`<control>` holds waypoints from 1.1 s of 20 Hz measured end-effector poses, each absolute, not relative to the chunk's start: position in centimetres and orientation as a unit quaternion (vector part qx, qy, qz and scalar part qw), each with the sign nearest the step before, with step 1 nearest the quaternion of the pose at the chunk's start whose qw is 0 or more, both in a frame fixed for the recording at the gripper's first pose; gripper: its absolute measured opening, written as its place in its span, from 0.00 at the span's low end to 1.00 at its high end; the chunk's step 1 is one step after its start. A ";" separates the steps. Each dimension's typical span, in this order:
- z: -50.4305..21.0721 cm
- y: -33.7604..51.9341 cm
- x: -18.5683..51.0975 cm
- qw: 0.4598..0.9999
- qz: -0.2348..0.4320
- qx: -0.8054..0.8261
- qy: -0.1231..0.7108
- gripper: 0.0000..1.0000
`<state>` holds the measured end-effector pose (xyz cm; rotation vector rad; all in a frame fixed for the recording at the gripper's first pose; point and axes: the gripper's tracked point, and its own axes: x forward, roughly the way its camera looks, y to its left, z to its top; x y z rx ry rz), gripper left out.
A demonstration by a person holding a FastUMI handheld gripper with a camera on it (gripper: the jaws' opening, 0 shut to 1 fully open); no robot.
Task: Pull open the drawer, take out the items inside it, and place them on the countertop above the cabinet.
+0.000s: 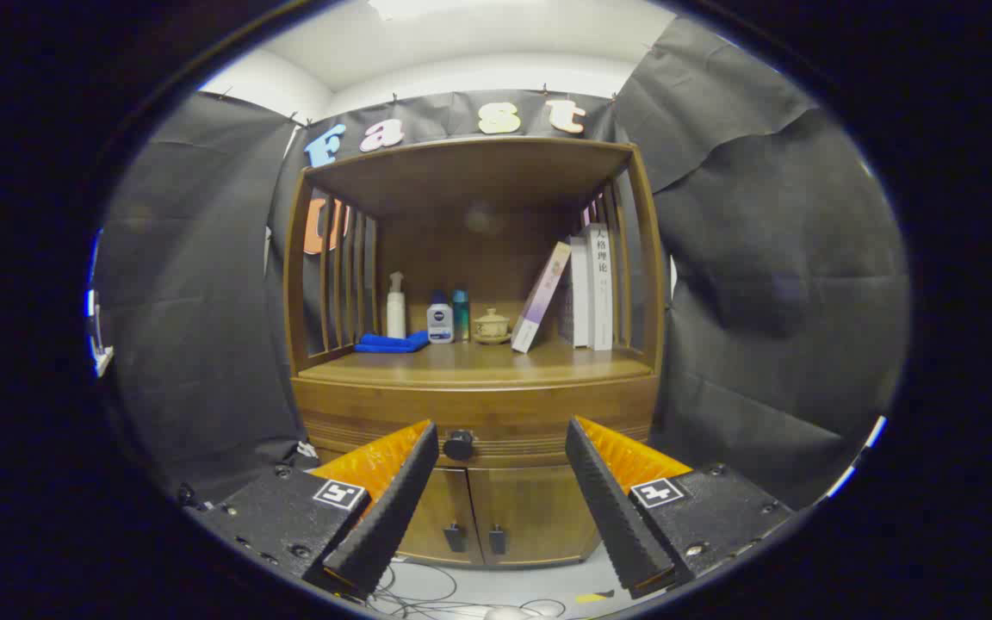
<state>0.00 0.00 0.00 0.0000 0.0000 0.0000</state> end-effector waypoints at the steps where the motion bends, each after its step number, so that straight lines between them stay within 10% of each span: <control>1: 0.0 0.1 0.1 1.000 0.000 -0.003 0.000 0.97; 22: -0.9 2.0 2.1 1.000 0.005 -0.020 0.003 0.97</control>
